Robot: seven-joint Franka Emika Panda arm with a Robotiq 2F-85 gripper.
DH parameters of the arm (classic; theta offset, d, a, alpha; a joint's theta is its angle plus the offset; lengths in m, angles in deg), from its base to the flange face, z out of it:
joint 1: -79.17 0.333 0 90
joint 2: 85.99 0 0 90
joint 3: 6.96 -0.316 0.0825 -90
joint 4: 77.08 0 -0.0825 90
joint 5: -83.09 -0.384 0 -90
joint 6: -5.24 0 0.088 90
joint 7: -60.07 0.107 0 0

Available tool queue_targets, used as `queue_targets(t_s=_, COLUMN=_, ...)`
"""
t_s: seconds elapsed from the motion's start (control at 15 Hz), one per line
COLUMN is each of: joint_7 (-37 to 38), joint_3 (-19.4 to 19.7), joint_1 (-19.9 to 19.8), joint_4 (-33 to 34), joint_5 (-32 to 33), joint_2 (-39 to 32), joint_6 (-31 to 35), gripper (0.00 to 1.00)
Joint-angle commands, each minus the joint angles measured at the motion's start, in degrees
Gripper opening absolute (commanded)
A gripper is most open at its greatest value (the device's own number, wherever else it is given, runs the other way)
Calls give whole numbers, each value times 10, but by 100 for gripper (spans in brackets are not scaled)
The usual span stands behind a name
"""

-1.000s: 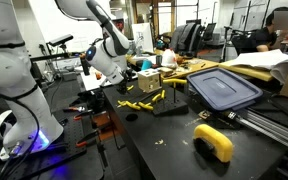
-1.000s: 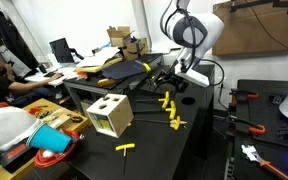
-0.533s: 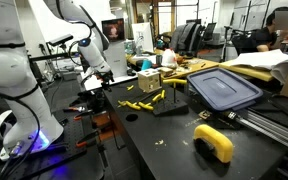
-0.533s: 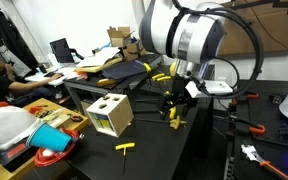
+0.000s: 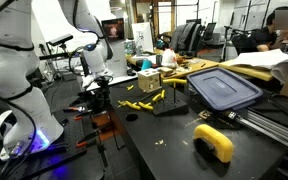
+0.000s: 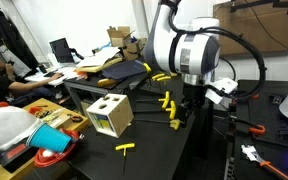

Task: Remove the yellow object in the front part of the black platform and put it on the table

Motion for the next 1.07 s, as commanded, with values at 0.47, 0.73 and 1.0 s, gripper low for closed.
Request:
queue_targets(t_s=0.47, joint_7=-355, joint_3=176, joint_1=65, joint_4=-59, joint_5=-187, joint_2=83, joint_6=-9, gripper=100)
queue_targets(t_s=0.73, joint_7=-408, joint_3=170, joint_1=35, joint_4=-54, joint_5=-231, joint_2=131, joint_6=-9, gripper=100)
queue_targets(t_s=1.0, joint_7=-483, joint_3=155, joint_1=-6, joint_4=-41, joint_5=-301, joint_2=154, joint_6=-10, gripper=100)
